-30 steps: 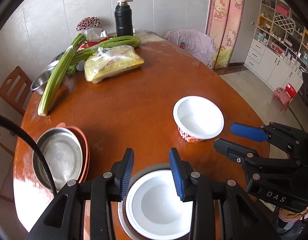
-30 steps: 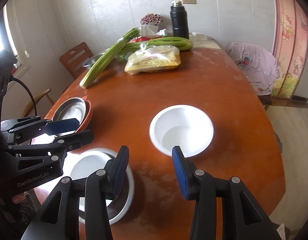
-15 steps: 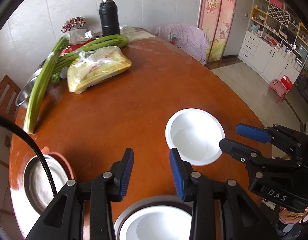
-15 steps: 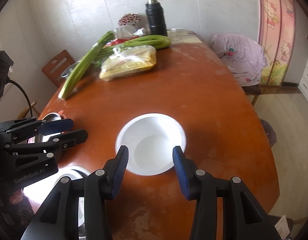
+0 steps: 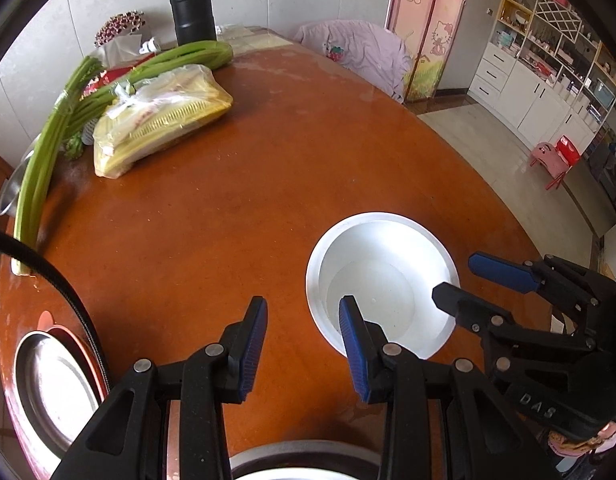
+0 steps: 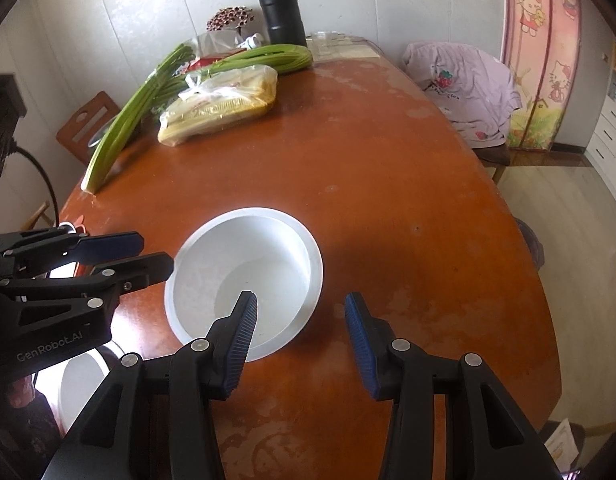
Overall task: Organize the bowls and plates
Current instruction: 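Move the right gripper to the smaller white bowl and grasp its rim, then lift the small white bowl and lower it into the nested white bowl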
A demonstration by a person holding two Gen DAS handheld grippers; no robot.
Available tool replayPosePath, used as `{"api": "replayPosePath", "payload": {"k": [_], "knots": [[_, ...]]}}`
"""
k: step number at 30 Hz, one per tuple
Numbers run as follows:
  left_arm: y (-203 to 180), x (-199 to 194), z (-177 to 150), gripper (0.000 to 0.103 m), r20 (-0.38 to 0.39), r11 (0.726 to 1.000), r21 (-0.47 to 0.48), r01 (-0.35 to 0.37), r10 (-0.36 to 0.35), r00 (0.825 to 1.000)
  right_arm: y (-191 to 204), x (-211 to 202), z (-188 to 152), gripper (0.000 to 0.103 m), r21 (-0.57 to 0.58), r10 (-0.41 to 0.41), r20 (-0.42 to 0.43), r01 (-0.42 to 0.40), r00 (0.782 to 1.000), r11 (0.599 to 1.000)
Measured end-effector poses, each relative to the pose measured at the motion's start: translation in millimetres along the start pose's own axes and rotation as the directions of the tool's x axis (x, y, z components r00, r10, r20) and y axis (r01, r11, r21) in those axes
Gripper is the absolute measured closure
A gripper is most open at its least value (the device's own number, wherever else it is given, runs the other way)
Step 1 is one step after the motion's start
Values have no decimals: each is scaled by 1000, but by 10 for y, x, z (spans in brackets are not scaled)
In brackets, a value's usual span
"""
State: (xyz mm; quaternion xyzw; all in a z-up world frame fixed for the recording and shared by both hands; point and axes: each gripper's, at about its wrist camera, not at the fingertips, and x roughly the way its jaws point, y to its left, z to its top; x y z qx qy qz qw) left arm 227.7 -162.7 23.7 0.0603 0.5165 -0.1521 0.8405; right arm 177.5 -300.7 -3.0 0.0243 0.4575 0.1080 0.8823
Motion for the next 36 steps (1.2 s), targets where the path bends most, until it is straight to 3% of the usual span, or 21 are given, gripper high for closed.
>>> {"api": "replayPosePath", "payload": {"k": [21, 36], "knots": [[67, 418, 37, 67, -104, 995, -70, 66, -73, 992, 194, 315, 7, 60, -44, 104, -54, -106, 993, 993], [138, 120, 2, 70, -42, 995, -75, 66, -69, 997, 372, 165, 73, 60, -79, 115, -23, -116, 993, 990]]}}
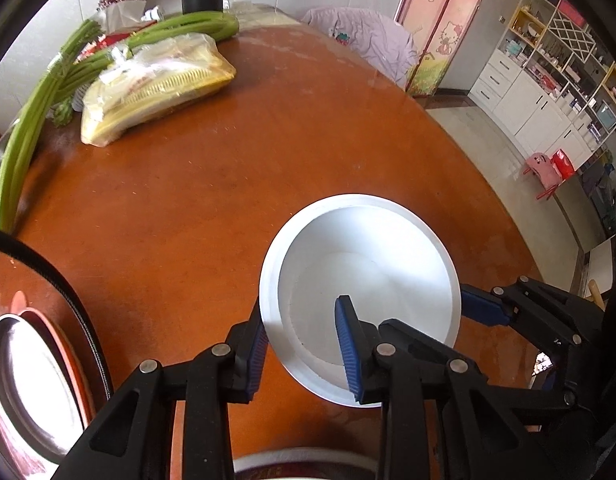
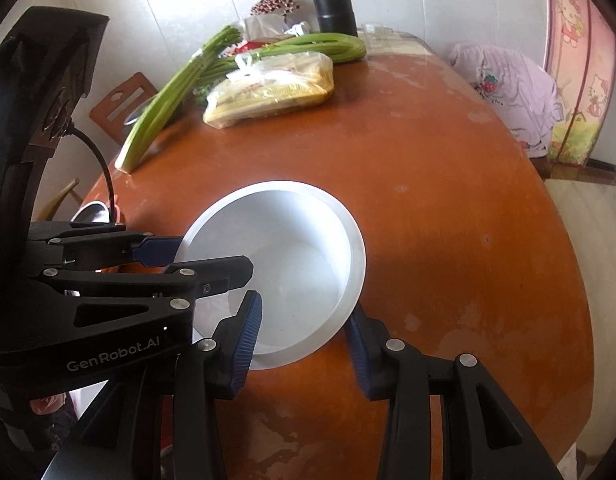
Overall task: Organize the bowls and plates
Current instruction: 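Lift the small white bowl and lower it into the nested white bowl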
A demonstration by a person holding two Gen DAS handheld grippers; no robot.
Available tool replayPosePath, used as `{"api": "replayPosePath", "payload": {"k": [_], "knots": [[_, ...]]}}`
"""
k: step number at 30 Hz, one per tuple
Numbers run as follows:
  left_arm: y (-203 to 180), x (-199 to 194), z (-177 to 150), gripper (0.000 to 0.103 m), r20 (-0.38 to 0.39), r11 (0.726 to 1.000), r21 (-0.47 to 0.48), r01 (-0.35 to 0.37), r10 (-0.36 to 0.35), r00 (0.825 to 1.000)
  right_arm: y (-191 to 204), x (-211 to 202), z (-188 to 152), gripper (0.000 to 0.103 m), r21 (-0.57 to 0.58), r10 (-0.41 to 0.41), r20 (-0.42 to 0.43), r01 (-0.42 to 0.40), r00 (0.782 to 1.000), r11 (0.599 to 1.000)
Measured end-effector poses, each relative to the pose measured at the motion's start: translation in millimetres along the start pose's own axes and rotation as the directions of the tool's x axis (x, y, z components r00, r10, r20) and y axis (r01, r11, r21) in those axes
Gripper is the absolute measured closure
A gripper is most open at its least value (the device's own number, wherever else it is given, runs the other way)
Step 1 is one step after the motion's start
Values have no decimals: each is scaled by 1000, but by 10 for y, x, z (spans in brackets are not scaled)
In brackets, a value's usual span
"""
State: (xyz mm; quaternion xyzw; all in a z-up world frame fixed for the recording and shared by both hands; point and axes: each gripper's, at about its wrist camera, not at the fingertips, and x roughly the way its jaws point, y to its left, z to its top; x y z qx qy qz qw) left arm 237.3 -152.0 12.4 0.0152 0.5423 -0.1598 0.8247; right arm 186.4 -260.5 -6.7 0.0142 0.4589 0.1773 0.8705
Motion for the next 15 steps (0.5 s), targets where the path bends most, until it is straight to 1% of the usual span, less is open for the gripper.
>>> {"api": "replayPosePath", "payload": {"k": [7, 15], "knots": [[86, -423, -172, 70, 69, 1000, -13, -15, 15, 998, 283, -249, -12, 60, -46, 22, 46, -20, 999, 999], [208, -854, -544, 70, 129, 999, -39, -29, 33, 991, 696, -523, -185, 59, -112, 41, 82, -31, 996, 993]]}}
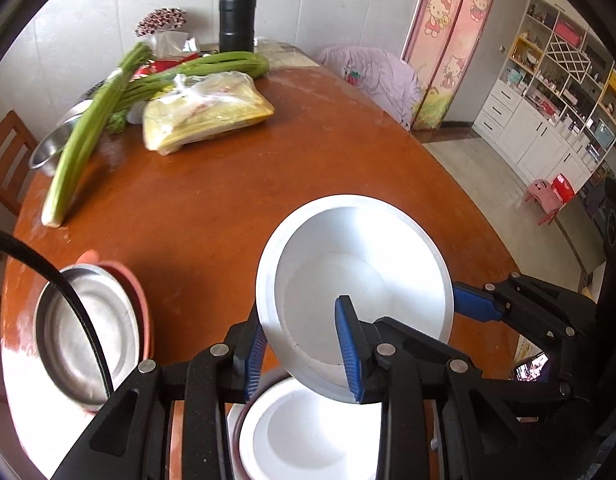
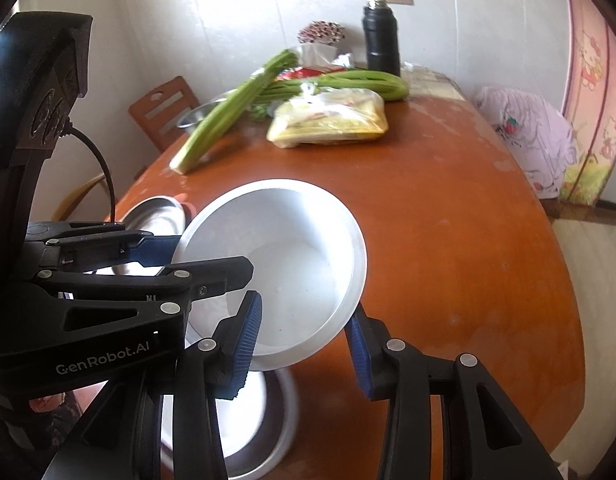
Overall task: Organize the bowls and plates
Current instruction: 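Lift the small white bowl and lower it into the nested white bowl, then release the small white bowl and grasp the steel bowl rim with the right gripper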
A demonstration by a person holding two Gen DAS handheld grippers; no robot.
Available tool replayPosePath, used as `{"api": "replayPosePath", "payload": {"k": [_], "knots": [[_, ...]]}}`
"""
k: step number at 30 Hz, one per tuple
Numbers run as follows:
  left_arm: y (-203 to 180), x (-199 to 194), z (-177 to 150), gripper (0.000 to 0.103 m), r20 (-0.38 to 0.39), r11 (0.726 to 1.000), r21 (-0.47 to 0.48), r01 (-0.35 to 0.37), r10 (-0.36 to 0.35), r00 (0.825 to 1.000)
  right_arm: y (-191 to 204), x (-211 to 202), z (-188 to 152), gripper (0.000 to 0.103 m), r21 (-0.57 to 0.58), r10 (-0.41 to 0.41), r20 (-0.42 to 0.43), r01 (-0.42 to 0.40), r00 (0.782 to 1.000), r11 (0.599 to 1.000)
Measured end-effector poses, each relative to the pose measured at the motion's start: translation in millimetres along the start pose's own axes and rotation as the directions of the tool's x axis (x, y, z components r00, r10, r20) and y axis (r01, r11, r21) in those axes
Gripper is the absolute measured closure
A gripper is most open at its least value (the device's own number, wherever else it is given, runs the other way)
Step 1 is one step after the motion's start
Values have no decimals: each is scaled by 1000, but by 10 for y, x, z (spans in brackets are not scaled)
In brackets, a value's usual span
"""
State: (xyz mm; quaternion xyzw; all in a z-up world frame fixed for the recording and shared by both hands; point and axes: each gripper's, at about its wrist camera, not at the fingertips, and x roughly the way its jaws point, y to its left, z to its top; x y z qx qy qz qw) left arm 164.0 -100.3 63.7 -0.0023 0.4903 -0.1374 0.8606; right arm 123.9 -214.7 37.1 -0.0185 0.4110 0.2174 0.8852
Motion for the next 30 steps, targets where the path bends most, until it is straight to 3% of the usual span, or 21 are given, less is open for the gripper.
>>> {"api": "replayPosePath", "payload": {"k": [9, 16, 30], "knots": [[96, -356, -501, 70, 34, 1000, -15, -6, 6, 999, 436, -229, -328, 59, -50, 9, 18, -8, 1000, 999], [97, -357, -769, 70, 18, 1000, -20, -2, 3, 1000, 557, -224, -546, 59, -55, 9, -5, -9, 1000, 998], [110, -180, -934, 70, -25, 1000, -23, -9, 9, 1000, 605, -83, -713, 59, -78, -14, -61, 9, 998, 997]]}}
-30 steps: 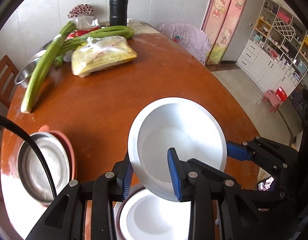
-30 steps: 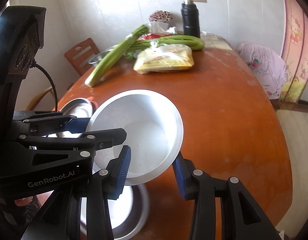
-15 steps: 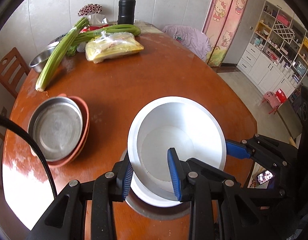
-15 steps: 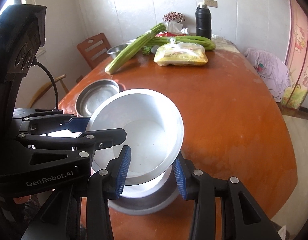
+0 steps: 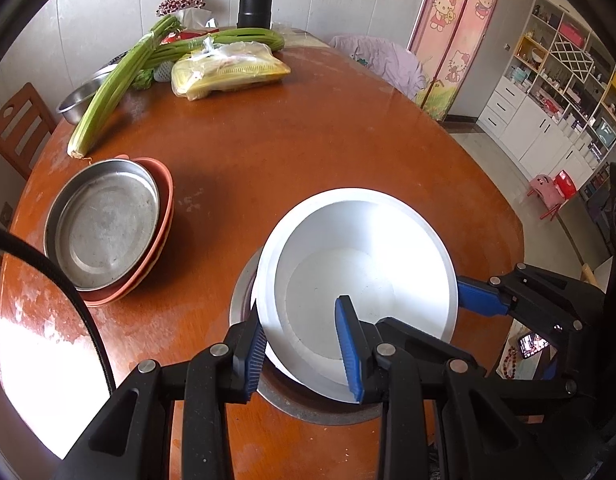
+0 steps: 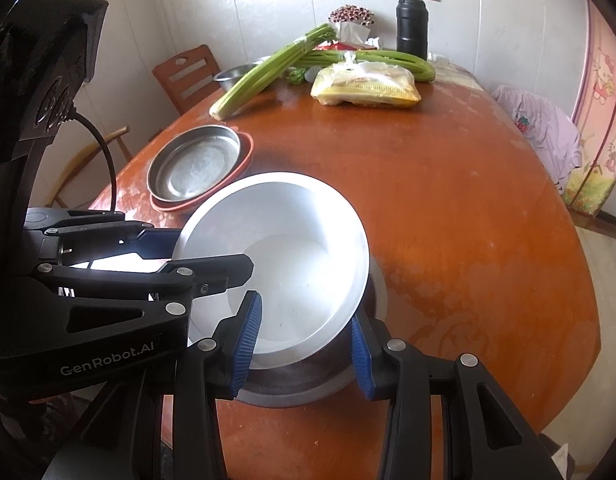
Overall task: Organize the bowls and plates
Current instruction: 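Release the small white bowl and grasp the steel bowl rim with the right gripper, then carry the nested bowls with the right gripper over the silver plate stack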
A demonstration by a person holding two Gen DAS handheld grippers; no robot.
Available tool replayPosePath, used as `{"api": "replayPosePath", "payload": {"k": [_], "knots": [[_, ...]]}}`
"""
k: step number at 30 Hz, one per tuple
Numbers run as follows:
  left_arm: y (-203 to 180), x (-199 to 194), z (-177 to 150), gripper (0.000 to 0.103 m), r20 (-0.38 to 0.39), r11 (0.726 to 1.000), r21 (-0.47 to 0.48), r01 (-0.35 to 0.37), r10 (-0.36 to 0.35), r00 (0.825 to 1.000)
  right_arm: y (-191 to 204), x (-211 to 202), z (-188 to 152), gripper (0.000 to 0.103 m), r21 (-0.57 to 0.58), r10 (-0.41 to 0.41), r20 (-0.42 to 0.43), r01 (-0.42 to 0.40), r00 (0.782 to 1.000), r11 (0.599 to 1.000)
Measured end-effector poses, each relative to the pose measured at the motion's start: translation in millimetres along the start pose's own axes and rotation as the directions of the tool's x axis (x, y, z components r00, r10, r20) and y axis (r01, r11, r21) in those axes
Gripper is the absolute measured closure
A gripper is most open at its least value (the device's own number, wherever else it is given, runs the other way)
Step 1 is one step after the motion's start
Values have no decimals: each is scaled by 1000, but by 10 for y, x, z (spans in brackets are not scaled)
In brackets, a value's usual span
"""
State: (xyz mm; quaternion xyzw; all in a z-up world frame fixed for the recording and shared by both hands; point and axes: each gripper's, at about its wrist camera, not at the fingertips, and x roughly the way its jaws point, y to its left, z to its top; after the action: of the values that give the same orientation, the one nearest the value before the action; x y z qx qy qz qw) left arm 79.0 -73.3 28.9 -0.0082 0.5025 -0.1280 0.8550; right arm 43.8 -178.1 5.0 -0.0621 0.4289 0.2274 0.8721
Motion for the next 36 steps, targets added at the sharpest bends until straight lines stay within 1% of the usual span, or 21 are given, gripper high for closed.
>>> {"api": "replayPosePath", "payload": {"k": [5, 13, 15, 17, 22, 24, 25, 26, 31, 33, 36], "knots": [[15, 59, -3, 70, -13, 1000, 0, -6, 6, 1000, 2, 35, -19, 59, -4, -5, -16, 5, 1000, 1000], [87, 100, -8, 70, -17, 1000, -6, -27, 27, 1000, -57, 29, -16, 59, -3, -39, 0, 39, 999, 999], [110, 89, -13, 69, -11, 1000, -10, -30, 29, 1000, -99, 6, -8, 58, 7, -51, 9, 51, 999, 999], [133, 68, -23, 69, -3, 999, -10, -35, 35, 999, -150, -15, -7, 52, 24, -55, 17, 54, 998, 998], [247, 56, -47, 66, 4, 999, -42, -28, 28, 1000, -313, 48, -28, 52, 95, -46, -15, 47, 999, 994], [293, 101, -56, 65, -8, 998, -55, -22, 22, 1000, -365, 97, -49, 51, 124, -32, -33, 36, 999, 992], [311, 124, -61, 65, -15, 998, -61, -22, 21, 1000, -385, 117, -61, 46, 139, -15, -41, 21, 999, 990], [323, 150, -63, 63, -20, 998, -64, -22, 21, 1000, -406, 141, -70, 44, 158, 4, -48, 4, 999, 987], [354, 226, -62, 58, -31, 997, -82, -6, 3, 1000, -402, 202, -95, 44, 187, 53, -70, -39, 996, 982], [356, 269, -60, 58, -41, 996, -86, 7, -11, 999, -393, 241, -96, 44, 196, 72, -78, -56, 994, 979], [341, 325, -65, 58, -53, 996, -87, 25, -30, 998, -364, 286, -92, 44, 191, 74, -85, -57, 994, 980]]}}
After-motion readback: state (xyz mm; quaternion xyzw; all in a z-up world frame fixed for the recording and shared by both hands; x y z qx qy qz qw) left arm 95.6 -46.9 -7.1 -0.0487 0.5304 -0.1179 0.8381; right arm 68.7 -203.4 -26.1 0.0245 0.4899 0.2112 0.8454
